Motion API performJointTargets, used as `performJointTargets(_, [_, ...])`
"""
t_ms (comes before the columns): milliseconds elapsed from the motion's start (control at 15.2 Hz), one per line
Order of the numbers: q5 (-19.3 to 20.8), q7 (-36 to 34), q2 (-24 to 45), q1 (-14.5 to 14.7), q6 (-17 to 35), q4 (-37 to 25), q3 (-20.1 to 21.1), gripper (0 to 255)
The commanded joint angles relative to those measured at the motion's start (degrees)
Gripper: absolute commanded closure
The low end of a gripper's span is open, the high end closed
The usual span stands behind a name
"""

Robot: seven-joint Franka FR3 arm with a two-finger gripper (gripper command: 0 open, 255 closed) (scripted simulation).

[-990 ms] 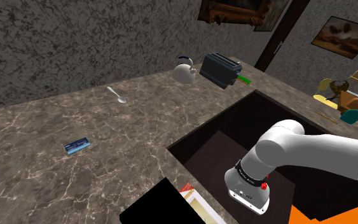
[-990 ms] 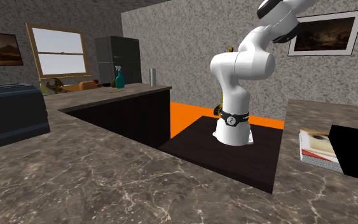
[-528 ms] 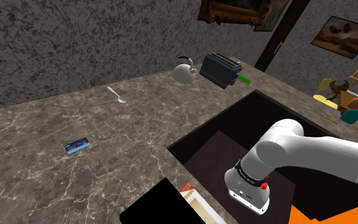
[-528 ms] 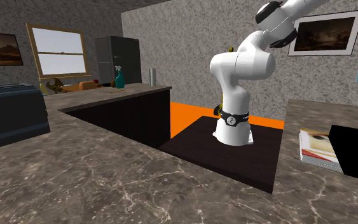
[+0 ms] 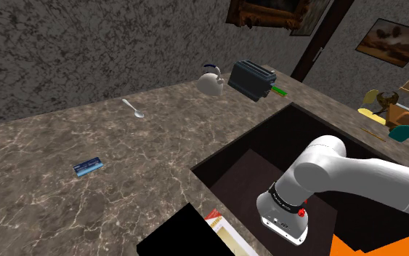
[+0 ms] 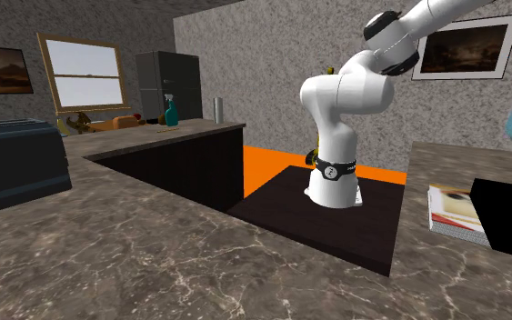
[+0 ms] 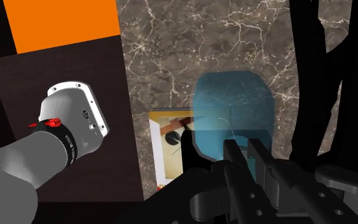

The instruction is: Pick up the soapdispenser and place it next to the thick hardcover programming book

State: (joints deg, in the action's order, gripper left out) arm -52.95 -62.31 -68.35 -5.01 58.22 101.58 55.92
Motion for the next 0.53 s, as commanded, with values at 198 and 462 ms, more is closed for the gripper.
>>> performJointTargets(198, [-1.4,0.6,-2.5,1.4,2.0,4.1,1.1,255])
performJointTargets(462, [-2.6,1.1,-4.4,2.4,3.6,7.2,2.3,255])
